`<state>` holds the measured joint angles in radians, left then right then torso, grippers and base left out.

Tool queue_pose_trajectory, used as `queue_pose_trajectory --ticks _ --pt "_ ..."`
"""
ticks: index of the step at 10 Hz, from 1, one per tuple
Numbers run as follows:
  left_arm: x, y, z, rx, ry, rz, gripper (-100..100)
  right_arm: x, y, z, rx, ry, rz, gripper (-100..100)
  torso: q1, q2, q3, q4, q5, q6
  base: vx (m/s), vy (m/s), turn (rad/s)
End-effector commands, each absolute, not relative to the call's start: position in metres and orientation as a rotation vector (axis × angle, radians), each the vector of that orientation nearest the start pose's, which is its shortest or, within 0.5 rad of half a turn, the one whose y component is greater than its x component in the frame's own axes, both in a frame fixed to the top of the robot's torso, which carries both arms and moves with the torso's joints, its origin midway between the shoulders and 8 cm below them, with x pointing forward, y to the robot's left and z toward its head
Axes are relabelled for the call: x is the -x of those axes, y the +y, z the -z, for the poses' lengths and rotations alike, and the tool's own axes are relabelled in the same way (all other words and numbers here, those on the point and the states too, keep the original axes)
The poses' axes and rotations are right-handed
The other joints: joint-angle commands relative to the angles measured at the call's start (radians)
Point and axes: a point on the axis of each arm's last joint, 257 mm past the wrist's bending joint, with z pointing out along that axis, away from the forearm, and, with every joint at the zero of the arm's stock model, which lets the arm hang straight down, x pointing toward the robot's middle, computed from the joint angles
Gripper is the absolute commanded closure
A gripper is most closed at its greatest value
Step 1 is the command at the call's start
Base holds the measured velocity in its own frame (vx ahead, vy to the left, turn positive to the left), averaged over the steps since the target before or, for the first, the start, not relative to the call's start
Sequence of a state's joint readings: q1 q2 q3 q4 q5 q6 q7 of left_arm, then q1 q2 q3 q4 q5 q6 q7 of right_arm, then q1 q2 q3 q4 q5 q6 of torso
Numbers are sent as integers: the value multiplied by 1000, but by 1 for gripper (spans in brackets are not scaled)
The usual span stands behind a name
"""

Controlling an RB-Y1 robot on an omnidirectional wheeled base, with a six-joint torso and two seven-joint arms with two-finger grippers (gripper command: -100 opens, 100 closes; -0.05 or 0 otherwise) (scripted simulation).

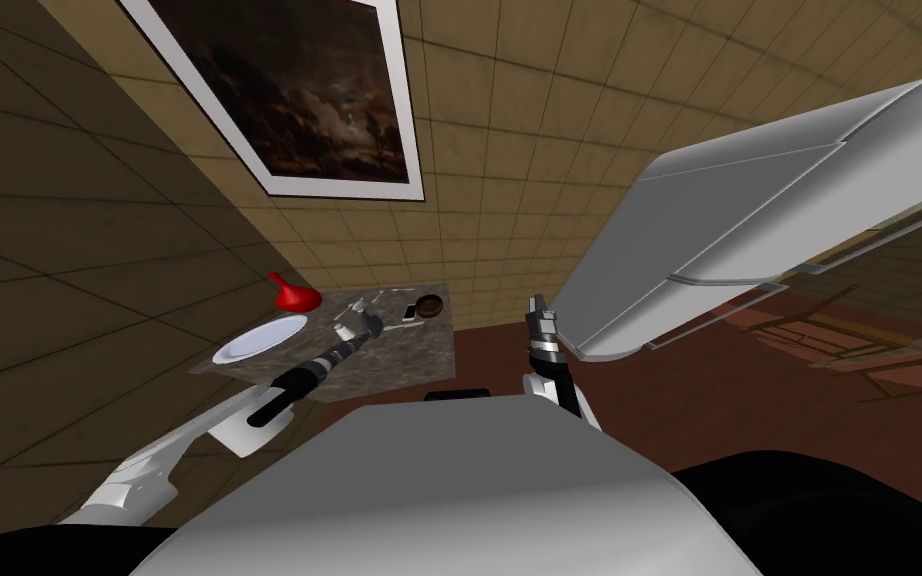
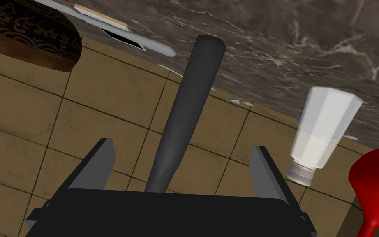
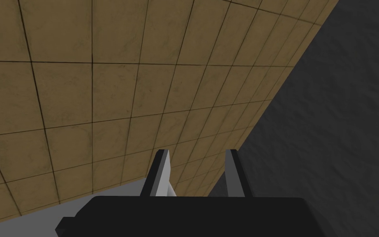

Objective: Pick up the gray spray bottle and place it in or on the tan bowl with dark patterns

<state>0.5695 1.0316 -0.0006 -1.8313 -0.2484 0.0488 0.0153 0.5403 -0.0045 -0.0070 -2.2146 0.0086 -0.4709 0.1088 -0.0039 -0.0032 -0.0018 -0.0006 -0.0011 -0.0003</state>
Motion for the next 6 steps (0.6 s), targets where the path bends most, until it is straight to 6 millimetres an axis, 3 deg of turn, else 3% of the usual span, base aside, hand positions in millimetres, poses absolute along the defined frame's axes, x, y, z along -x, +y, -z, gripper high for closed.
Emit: queue_pose_trajectory --ticks 1,6 --pt "-383 485 258 293 1978 134 -100 -356 -290 24 -707 739 -1145 0 0 0 0 0 0 0 44 -55 -24" --pt "-397 517 236 158 2000 -43 -100 -356 -290 24 -707 739 -1145 0 1 2 1 0 0 0 36 -56 -23"
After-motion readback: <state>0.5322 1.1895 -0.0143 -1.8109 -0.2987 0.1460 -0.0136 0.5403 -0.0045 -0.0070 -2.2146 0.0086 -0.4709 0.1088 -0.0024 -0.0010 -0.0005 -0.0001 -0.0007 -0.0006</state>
